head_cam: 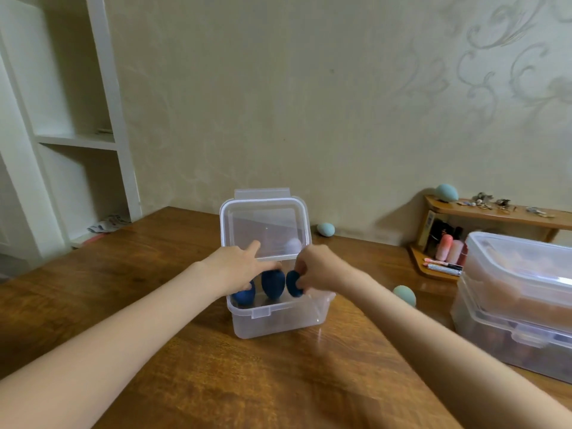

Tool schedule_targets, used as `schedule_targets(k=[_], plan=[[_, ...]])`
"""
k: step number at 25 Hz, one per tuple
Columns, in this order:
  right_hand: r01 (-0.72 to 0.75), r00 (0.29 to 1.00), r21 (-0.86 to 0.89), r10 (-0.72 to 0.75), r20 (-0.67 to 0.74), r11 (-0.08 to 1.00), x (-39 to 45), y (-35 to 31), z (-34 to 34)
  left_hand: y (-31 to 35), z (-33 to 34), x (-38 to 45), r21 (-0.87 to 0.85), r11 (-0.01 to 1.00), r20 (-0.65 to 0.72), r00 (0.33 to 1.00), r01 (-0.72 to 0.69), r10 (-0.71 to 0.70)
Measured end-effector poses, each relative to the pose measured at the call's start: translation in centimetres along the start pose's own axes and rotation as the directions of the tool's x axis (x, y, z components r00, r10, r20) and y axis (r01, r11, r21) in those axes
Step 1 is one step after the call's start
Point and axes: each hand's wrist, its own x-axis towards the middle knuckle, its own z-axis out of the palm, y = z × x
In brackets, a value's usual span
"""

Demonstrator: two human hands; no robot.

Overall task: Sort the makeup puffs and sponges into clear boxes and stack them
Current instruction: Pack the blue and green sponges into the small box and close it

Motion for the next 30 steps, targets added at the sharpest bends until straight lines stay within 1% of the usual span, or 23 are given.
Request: schedule_targets(k=[2,4,7,9,11,16,18,19,22,24,25,26,27,28,29,30], plan=[[-0.048,0.998,0.013,0.049,-0.026,0.999,0.5,-0.3,1.4,0.4,-0.2,-0.1,0.075,0.997,0.02,1.0,-0.018,0.016],[-0.059,0.996,0.019,0.06,-0.062,0.998,0.8,-0.6,2.0,0.9,-0.6,0.1,0.132,0.99,0.055,0.998,-0.037,0.03],[-0.078,0.991,0.014,0.079,-0.11,0.997,0.9,-0.9,2.2,1.0,-1.3,-0.1,0.148,0.988,0.094,0.995,-0.048,0.035],[-0.084,0.994,0.092,0.09,-0.068,0.992,1.2,-0.7,2.2,0.7,-1.4,-0.6,0.102,0.994,0.063,0.998,-0.037,0.031],[-0.065,0.997,0.154,0.069,-0.022,0.986,1.2,-0.5,2.3,0.5,-1.2,-0.8,0.076,0.997,0.031,0.999,-0.021,0.019],[-0.059,0.998,0.169,0.057,0.013,0.984,1.4,-0.5,2.2,0.9,-1.3,-0.4,0.121,0.993,0.059,0.998,-0.012,0.005],[-0.053,0.998,0.217,0.043,0.05,0.975,1.5,-0.4,2.1,0.9,-1.3,-0.4,0.142,0.99,0.072,0.997,-0.008,-0.003],[-0.052,0.998,0.221,0.044,0.043,0.974,1.4,-0.4,2.2,1.0,-1.3,-0.3,0.137,0.991,0.075,0.997,-0.004,-0.006],[-0.019,0.999,0.078,0.022,-0.041,0.997,1.4,-0.7,2.6,1.1,-1.3,-0.2,0.138,0.99,0.077,0.997,-0.011,0.001],[0.0,1.0,0.035,0.0,0.0,0.999,1.3,-0.8,2.4,1.1,-1.3,0.0,0.185,0.982,0.112,0.993,-0.044,0.024],[0.005,1.0,0.066,-0.007,0.021,0.998,1.0,-0.7,2.2,1.2,-1.2,0.0,0.201,0.978,0.133,0.991,-0.05,0.024],[0.01,1.0,0.123,-0.01,0.003,0.992,0.7,-0.5,1.7,1.2,-1.1,0.1,0.212,0.976,0.146,0.989,-0.048,0.017],[0.017,0.998,0.187,-0.004,-0.069,0.982,0.0,-0.2,1.0,1.2,-1.1,0.3,0.217,0.975,0.153,0.988,-0.044,0.011],[0.032,0.982,0.223,0.011,-0.189,0.974,-0.5,0.1,0.2,1.2,-1.1,0.4,0.218,0.975,0.157,0.988,-0.04,0.005],[0.034,0.944,0.207,0.036,-0.327,0.978,-1.1,0.5,-0.6,1.3,-1.2,0.5,0.216,0.976,0.161,0.987,-0.035,0.0],[0.002,0.894,0.148,0.065,-0.444,0.989,-1.7,1.1,-1.3,1.4,-1.2,0.6,0.218,0.975,0.17,0.985,-0.029,-0.009]])
